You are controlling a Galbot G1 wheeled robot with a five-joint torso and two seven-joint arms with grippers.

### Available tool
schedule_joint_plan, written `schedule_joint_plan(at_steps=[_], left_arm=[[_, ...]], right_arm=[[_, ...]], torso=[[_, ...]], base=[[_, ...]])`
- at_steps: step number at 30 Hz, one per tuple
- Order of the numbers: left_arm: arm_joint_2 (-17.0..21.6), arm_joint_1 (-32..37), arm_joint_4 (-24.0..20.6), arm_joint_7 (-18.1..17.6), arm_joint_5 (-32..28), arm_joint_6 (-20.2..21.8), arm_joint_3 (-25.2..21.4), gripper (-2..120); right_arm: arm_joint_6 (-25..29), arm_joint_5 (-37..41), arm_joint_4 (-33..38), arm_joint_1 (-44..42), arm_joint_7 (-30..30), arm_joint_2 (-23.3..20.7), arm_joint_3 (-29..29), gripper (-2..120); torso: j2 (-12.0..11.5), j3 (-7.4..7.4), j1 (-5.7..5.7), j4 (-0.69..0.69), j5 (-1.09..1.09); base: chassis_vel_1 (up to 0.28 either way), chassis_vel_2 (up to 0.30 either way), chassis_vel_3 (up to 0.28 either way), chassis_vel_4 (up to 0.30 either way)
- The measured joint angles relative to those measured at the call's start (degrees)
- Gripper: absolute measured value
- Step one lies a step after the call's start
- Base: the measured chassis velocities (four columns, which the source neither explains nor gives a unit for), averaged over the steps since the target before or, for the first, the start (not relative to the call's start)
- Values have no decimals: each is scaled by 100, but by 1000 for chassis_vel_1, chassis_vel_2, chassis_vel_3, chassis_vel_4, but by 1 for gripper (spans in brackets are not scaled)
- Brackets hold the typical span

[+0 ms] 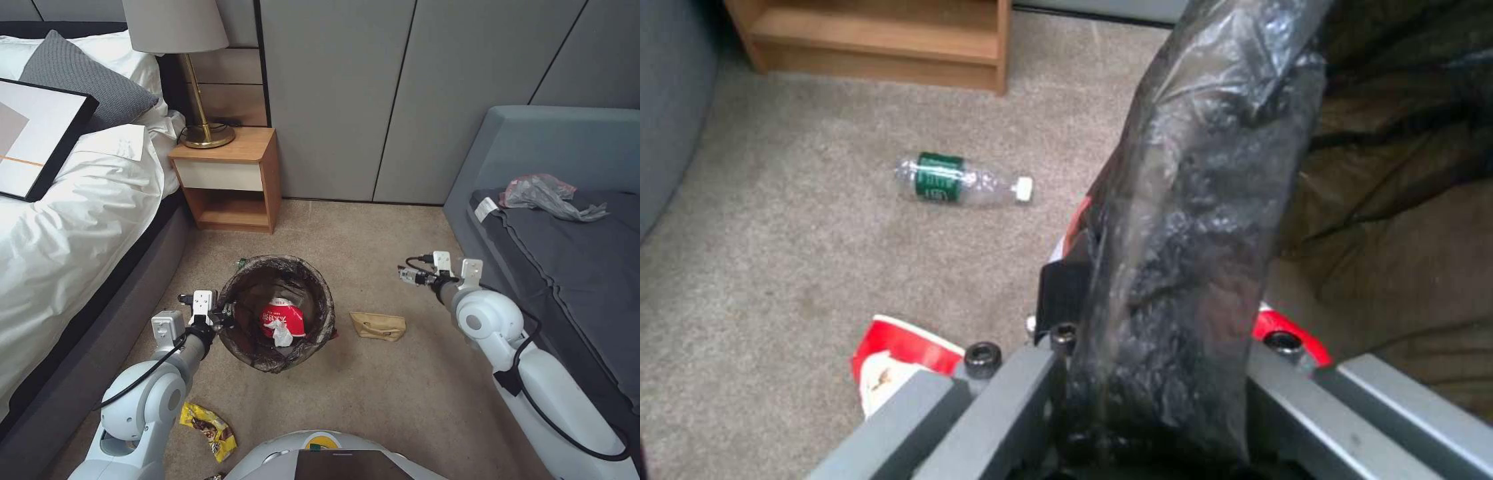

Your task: Pick up the trash bin, then pick up the garbage from the floor and place it into the trash bin.

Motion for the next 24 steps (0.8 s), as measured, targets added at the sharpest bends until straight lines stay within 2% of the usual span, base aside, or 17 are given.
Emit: schedule_joint_plan(at_steps=[3, 4, 8, 12, 14, 16, 20, 24], left_arm=[[38, -7, 3, 0, -6, 0, -10, 0], [44, -8, 10, 0, -6, 0, -19, 0], [38, 1, 32, 0, -7, 0, -34, 0], [2, 6, 71, 7, 2, 0, -49, 0], [-4, 6, 73, 9, 2, 0, -53, 0], [-17, 7, 79, 13, 2, 0, -66, 0], [-33, 12, 89, 15, -2, 0, -84, 0], [-53, 1, 107, 16, -2, 0, -96, 0]], right_arm=[[2, -1407, -296, -22, -818, -241, -319, 100], [2, -1612, -367, 9, -993, -342, -474, 100], [3, -1948, -550, 172, -1302, -552, -907, 100], [6, -2436, -849, 495, -1637, -769, -1831, 100], [7, -2540, -897, 536, -1696, -795, -1964, 100], [24, -2940, -1098, 675, -1876, -860, -2408, 100], [167, -3343, -1272, 798, -2002, -880, -2806, 100], [173, -3411, -1309, 895, -2077, -900, -3163, 100]], torso=[[0, 0, 0, -1, -2], [0, 0, 0, -1, -3], [0, 0, 0, 0, -2], [0, 0, 0, 2, -2], [0, 0, 0, 1, -4], [0, 0, 0, 0, 0], [0, 0, 0, -2, -1], [0, 0, 0, 0, -2]], base=[[0, 0, 0, 0], [0, 0, 0, 0], [0, 0, 0, 0], [0, 0, 0, 0], [0, 0, 0, 0], [0, 0, 0, 0], [0, 0, 0, 0], [0, 0, 0, 0]])
